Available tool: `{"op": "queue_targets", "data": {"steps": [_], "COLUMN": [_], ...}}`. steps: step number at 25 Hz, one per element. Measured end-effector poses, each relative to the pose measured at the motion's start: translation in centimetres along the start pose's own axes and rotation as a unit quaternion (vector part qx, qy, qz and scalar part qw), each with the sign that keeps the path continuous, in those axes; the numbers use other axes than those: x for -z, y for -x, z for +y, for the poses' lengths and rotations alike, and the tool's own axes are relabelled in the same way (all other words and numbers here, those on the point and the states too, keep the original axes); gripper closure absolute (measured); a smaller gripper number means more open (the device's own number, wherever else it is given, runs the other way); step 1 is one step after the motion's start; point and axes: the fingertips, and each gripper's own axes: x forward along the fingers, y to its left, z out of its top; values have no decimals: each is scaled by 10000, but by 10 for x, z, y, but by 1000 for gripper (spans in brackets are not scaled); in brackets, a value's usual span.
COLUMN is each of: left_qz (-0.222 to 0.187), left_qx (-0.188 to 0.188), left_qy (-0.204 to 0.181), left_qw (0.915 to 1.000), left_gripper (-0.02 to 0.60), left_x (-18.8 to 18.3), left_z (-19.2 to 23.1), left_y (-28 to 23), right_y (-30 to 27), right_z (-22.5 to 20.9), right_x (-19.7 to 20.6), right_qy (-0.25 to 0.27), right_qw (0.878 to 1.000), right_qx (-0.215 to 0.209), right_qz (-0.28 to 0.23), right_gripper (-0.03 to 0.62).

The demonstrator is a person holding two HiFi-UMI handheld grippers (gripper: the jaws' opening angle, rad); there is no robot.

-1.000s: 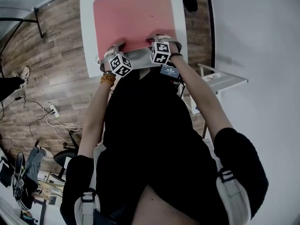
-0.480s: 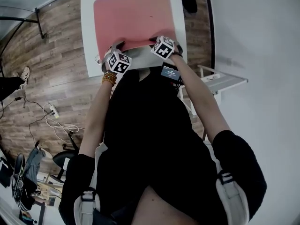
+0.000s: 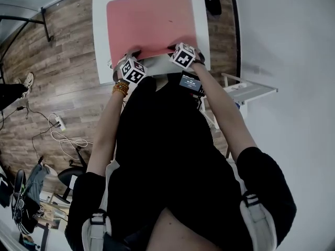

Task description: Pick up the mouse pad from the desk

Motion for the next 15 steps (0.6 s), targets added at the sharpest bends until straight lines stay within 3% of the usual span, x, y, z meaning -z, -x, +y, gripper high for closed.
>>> {"op": "queue_targets", "data": {"steps": [15], "left_qz": [-18], "left_qx": [207], "left_qy": [73], "left_qw": [9998], "left_gripper": [528], "left_x": [14], "left_z": [-17], "left_y": [14], "right_y": [-1], "right_z": [29], "right_x": [4], "right_qy": [-290], "right_qw": [9993], "right_qx": [-236], "right_qz": [-41], "right_gripper": [526]}}
